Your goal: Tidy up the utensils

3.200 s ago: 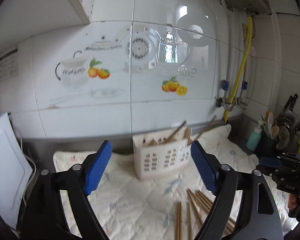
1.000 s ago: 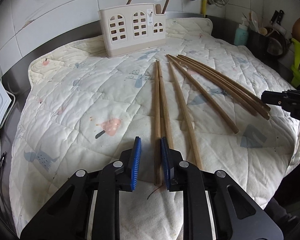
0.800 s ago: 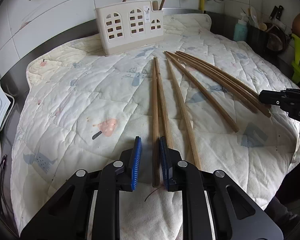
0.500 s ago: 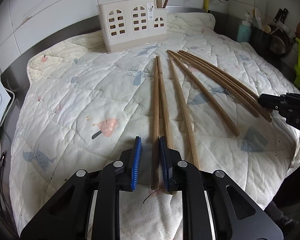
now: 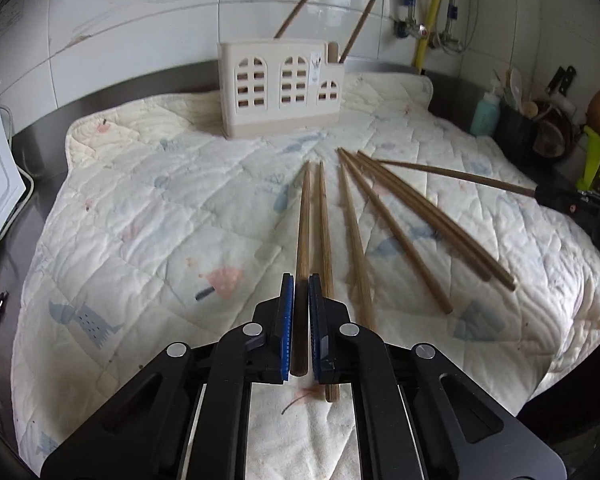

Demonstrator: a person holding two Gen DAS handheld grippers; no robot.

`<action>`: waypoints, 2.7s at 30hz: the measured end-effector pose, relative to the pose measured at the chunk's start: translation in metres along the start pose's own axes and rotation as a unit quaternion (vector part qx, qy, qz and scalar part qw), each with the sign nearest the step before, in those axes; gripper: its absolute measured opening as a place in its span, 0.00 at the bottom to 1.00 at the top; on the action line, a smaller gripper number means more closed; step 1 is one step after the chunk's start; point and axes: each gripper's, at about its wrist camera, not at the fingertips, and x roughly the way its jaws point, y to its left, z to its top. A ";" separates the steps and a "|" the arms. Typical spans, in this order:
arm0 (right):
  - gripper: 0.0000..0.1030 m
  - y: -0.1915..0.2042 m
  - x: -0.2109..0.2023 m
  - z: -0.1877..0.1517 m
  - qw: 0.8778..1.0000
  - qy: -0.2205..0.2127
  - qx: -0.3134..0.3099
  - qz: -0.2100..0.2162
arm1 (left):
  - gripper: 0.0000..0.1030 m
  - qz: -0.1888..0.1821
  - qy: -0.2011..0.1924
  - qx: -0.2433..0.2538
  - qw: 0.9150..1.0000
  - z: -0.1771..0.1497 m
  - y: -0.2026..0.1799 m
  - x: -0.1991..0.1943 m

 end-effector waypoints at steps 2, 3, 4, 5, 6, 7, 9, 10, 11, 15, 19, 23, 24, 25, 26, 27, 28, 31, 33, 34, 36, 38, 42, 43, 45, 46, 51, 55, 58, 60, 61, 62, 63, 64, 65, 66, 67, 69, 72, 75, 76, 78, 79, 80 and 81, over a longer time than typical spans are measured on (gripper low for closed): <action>0.06 -0.001 -0.008 0.013 1.000 -0.015 -0.001 0.004 | 0.06 0.000 -0.019 -0.006 1.000 0.004 0.002 -0.007; 0.06 -0.002 -0.012 0.021 1.000 -0.023 -0.002 0.007 | 0.06 -0.001 -0.028 -0.011 1.000 0.007 0.004 -0.011; 0.06 -0.002 -0.015 0.026 1.000 -0.027 -0.002 0.010 | 0.06 -0.001 -0.035 -0.015 0.999 0.009 0.005 -0.014; 0.06 -0.003 -0.017 0.032 0.999 -0.033 -0.002 0.015 | 0.06 -0.006 -0.039 -0.015 0.999 0.012 0.006 -0.015; 0.06 -0.003 -0.019 0.039 0.999 -0.037 -0.001 0.020 | 0.06 -0.005 -0.040 -0.012 0.999 0.014 0.006 -0.016; 0.06 -0.003 -0.020 0.045 0.999 -0.041 -0.002 0.020 | 0.06 -0.001 -0.041 -0.010 0.999 0.016 0.007 -0.016; 0.06 -0.001 -0.021 0.053 0.999 -0.048 -0.008 0.022 | 0.06 -0.014 -0.031 -0.010 0.999 0.017 0.009 -0.014; 0.06 0.001 -0.021 0.055 0.998 -0.049 -0.009 0.023 | 0.07 -0.012 -0.024 -0.006 1.000 0.016 0.008 -0.013; 0.06 0.002 -0.021 0.057 0.998 -0.050 -0.012 0.023 | 0.07 -0.012 -0.017 -0.003 1.000 0.014 0.008 -0.011; 0.06 0.007 -0.020 0.058 0.998 -0.050 -0.020 0.025 | 0.17 -0.025 0.017 -0.005 1.000 -0.001 0.011 -0.003; 0.06 0.009 -0.017 0.057 0.998 -0.047 -0.023 0.028 | 0.17 -0.027 0.039 -0.001 0.999 -0.012 0.013 0.006; 0.06 0.008 -0.015 0.056 0.998 -0.044 -0.021 0.029 | 0.17 -0.029 0.056 0.006 0.998 -0.018 0.012 0.014; 0.06 0.009 -0.015 0.055 0.998 -0.044 -0.021 0.029 | 0.17 -0.029 0.059 0.007 0.998 -0.019 0.011 0.015; 0.06 0.008 -0.015 0.055 0.998 -0.043 -0.020 0.030 | 0.17 -0.027 0.062 0.009 0.998 -0.019 0.011 0.017; 0.06 0.008 -0.015 0.054 0.998 -0.043 -0.020 0.030 | 0.17 -0.026 0.063 0.012 0.998 -0.020 0.010 0.018; 0.06 0.008 -0.015 0.054 0.998 -0.043 -0.020 0.029 | 0.16 -0.024 0.063 0.016 0.998 -0.020 0.009 0.018; 0.06 0.008 -0.015 0.054 0.998 -0.043 -0.019 0.029 | 0.16 -0.022 0.064 0.019 0.998 -0.019 0.008 0.019; 0.06 0.008 -0.015 0.053 0.999 -0.043 -0.017 0.029 | 0.10 -0.012 0.067 0.026 0.997 -0.017 0.006 0.020; 0.06 0.008 -0.016 0.053 0.998 -0.044 -0.016 0.029 | 0.05 -0.016 0.067 0.026 0.997 -0.014 0.004 0.020; 0.06 0.008 -0.017 0.053 0.998 -0.045 -0.015 0.029 | 0.05 -0.019 0.064 0.025 0.997 -0.014 0.004 0.019; 0.06 0.008 -0.019 0.054 0.998 -0.048 -0.014 0.030 | 0.05 -0.021 0.058 0.021 0.998 -0.011 0.003 0.017; 0.06 0.008 -0.021 0.056 0.998 -0.051 -0.015 0.029 | 0.05 -0.026 0.046 0.008 0.999 -0.009 0.005 0.013; 0.06 0.007 -0.026 0.059 0.998 -0.059 -0.013 0.031 | 0.05 -0.028 0.010 -0.005 1.000 0.002 0.007 -0.002; 0.06 0.007 -0.027 0.060 0.998 -0.061 -0.014 0.031 | 0.05 -0.027 0.002 -0.005 1.000 0.006 0.006 -0.005; 0.06 0.008 -0.028 0.063 0.997 -0.065 -0.014 0.033 | 0.05 -0.027 -0.013 -0.003 1.000 0.013 0.005 -0.011; 0.06 0.007 -0.028 0.065 0.997 -0.066 -0.013 0.035 | 0.05 -0.027 -0.019 -0.004 0.999 0.016 0.005 -0.014; 0.06 0.011 -0.030 0.081 0.996 -0.074 -0.026 0.041 | 0.05 -0.026 -0.031 -0.004 0.999 0.029 0.005 -0.018; 0.06 0.016 -0.029 0.098 0.995 -0.076 -0.045 0.047 | 0.05 -0.020 -0.036 -0.014 0.999 0.036 0.012 -0.018; 0.06 0.020 -0.029 0.110 0.994 -0.077 -0.059 0.049 | 0.05 -0.020 -0.046 -0.018 0.999 0.042 0.015 -0.023; 0.06 0.023 -0.030 0.117 0.993 -0.080 -0.070 0.048 | 0.05 -0.023 -0.056 -0.017 0.998 0.047 0.016 -0.028; 0.06 0.024 -0.030 0.121 0.993 -0.082 -0.075 0.048 | 0.05 -0.024 -0.060 -0.018 0.998 0.050 0.017 -0.030; 0.06 0.025 -0.030 0.126 0.992 -0.083 -0.078 0.049 | 0.05 -0.026 -0.065 -0.020 0.997 0.054 0.018 -0.033; 0.06 0.025 -0.030 0.129 0.992 -0.084 -0.080 0.050 | 0.04 -0.026 -0.068 -0.020 0.997 0.056 0.018 -0.034; 0.06 0.026 -0.030 0.133 0.992 -0.086 -0.082 0.051 | 0.04 -0.024 -0.073 -0.020 0.997 0.059 0.019 -0.037; 0.06 0.027 -0.030 0.137 0.991 -0.087 -0.084 0.052 | 0.05 -0.024 -0.077 -0.021 0.996 0.063 0.020 -0.038; 0.06 0.027 -0.029 0.141 0.991 -0.088 -0.085 0.053 | 0.04 -0.026 -0.080 -0.022 0.996 0.066 0.020 -0.040; 0.06 0.028 -0.028 0.145 0.991 -0.089 -0.086 0.054 | 0.04 -0.027 -0.083 -0.023 0.996 0.070 0.021 -0.042; 0.06 0.029 -0.027 0.155 0.990 -0.090 -0.090 0.057 | 0.04 -0.026 -0.089 -0.021 0.995 0.078 0.021 -0.043; 0.06 0.030 -0.024 0.172 0.989 -0.094 -0.098 0.058 | 0.04 -0.025 -0.097 -0.015 0.995 0.092 0.021 -0.046; 0.06 0.030 -0.023 0.191 0.988 -0.102 -0.105 0.053 | 0.04 -0.023 -0.103 -0.012 0.994 0.107 0.022 -0.048; 0.06 0.030 -0.024 0.196 0.987 -0.106 -0.106 0.051 | 0.04 -0.023 -0.106 -0.010 0.994 0.114 0.023 -0.049; 0.06 0.028 -0.024 0.210 0.987 -0.113 -0.107 0.047 | 0.04 -0.022 -0.113 -0.005 0.993 0.127 0.024 -0.050; 0.06 0.026 -0.023 0.217 0.986 -0.117 -0.109 0.042 | 0.04 -0.023 -0.115 -0.005 0.993 0.133 0.024 -0.050; 0.06 0.025 -0.021 0.223 0.986 -0.119 -0.110 0.039 | 0.04 -0.021 -0.117 -0.004 0.993 0.140 0.025 -0.050; 0.06 0.024 -0.019 0.230 0.986 -0.121 -0.110 0.035 | 0.04 -0.017 -0.122 0.000 0.992 0.148 0.026 -0.049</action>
